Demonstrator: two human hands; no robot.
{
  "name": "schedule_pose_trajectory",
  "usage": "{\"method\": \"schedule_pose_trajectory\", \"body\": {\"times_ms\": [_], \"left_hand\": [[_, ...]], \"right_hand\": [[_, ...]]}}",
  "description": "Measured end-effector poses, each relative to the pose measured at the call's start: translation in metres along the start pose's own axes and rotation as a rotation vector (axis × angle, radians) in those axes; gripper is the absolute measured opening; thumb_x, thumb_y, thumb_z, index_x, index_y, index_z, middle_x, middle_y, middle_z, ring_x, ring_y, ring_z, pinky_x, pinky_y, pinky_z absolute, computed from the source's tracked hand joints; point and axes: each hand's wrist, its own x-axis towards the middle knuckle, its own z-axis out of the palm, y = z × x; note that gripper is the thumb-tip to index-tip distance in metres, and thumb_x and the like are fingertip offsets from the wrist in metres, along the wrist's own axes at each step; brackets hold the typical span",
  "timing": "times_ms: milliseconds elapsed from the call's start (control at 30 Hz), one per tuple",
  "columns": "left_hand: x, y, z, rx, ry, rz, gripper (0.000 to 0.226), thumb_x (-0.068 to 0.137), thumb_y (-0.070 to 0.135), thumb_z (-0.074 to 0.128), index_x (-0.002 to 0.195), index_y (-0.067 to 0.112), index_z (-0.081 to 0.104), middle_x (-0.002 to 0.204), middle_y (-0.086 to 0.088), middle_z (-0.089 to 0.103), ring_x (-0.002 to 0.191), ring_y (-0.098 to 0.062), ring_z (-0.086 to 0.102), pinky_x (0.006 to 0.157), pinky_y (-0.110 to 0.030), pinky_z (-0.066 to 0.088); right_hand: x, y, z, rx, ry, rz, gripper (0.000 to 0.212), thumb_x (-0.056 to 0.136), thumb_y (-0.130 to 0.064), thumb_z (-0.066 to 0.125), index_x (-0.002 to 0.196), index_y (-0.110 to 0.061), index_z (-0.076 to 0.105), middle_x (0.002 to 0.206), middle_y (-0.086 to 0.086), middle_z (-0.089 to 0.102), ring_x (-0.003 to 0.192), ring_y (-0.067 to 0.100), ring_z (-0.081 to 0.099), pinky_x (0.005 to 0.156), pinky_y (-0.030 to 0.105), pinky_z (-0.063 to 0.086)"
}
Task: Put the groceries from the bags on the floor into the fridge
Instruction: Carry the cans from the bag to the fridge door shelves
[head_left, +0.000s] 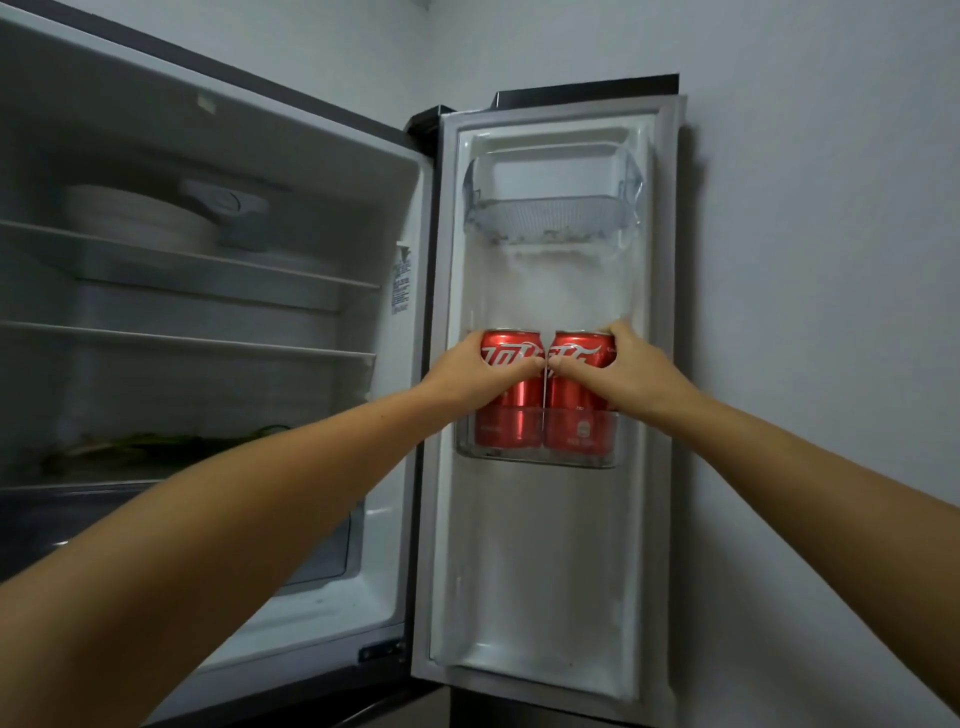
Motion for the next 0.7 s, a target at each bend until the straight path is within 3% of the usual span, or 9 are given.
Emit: {"method": "schedule_pose_trajectory", "body": {"times_ms": [133,267,367,467,567,700], "left_hand": [[-0.003,0.000,0.000,-0.015,-0.037,-0.028,0.068,0.080,0.049,0.067,0.134,0.020,0.038,0.122,-0.003,0.059,0.101,-0.017,0.062,0.082,-0.030,0.053],[-0.013,0.004,-0.006,0.026,-0.045,-0.020,0.074,0.083,0.050,0.062,0.142,0.021,0.027,0.129,-0.003,0.055,0.099,-0.013,0.057,0.074,-0.023,0.048],[-0.028,0.005,-0.022,0.068,0.074,0.014,0.076,0.088,0.051,0.054,0.148,0.019,0.019,0.123,-0.002,0.056,0.107,-0.016,0.056,0.081,-0.026,0.045],[-0.056,-0.004,-0.051,0.077,0.223,0.035,0.053,0.093,0.047,0.049,0.136,0.018,0.039,0.101,0.005,0.059,0.098,-0.013,0.057,0.079,-0.025,0.043],[-0.104,-0.026,-0.088,0.137,0.312,-0.006,0.033,0.096,0.038,0.048,0.120,0.015,0.054,0.097,0.000,0.061,0.092,-0.016,0.058,0.074,-0.023,0.046],[-0.195,-0.058,-0.153,0.368,0.318,-0.115,0.020,0.096,0.029,0.051,0.111,0.017,0.057,0.092,0.004,0.062,0.086,-0.011,0.060,0.070,-0.021,0.048]], "right_hand": [[0.004,0.000,0.000,-0.016,-0.087,0.018,0.082,0.080,-0.060,0.061,0.141,-0.017,0.027,0.131,0.008,0.054,0.105,0.023,0.061,0.076,0.027,0.050],[-0.005,-0.005,-0.008,-0.051,-0.080,-0.002,0.085,0.086,-0.061,0.049,0.150,-0.020,0.011,0.145,0.013,0.044,0.124,0.028,0.052,0.096,0.035,0.042],[-0.017,-0.015,-0.012,-0.056,0.189,-0.188,0.062,0.094,-0.047,0.047,0.143,-0.015,0.030,0.136,0.012,0.050,0.122,0.026,0.050,0.099,0.038,0.041],[-0.038,-0.038,0.006,0.000,0.345,-0.482,0.035,0.094,-0.032,0.047,0.123,-0.011,0.050,0.106,0.000,0.056,0.103,0.020,0.054,0.088,0.038,0.048],[-0.065,-0.071,0.055,0.054,0.187,-0.643,0.027,0.091,-0.026,0.046,0.111,-0.011,0.057,0.094,-0.004,0.055,0.087,0.014,0.055,0.076,0.030,0.047],[-0.107,-0.120,0.149,0.112,-0.051,-0.737,0.018,0.093,-0.021,0.052,0.108,-0.016,0.060,0.096,-0.003,0.059,0.086,0.012,0.055,0.074,0.032,0.050]]}}
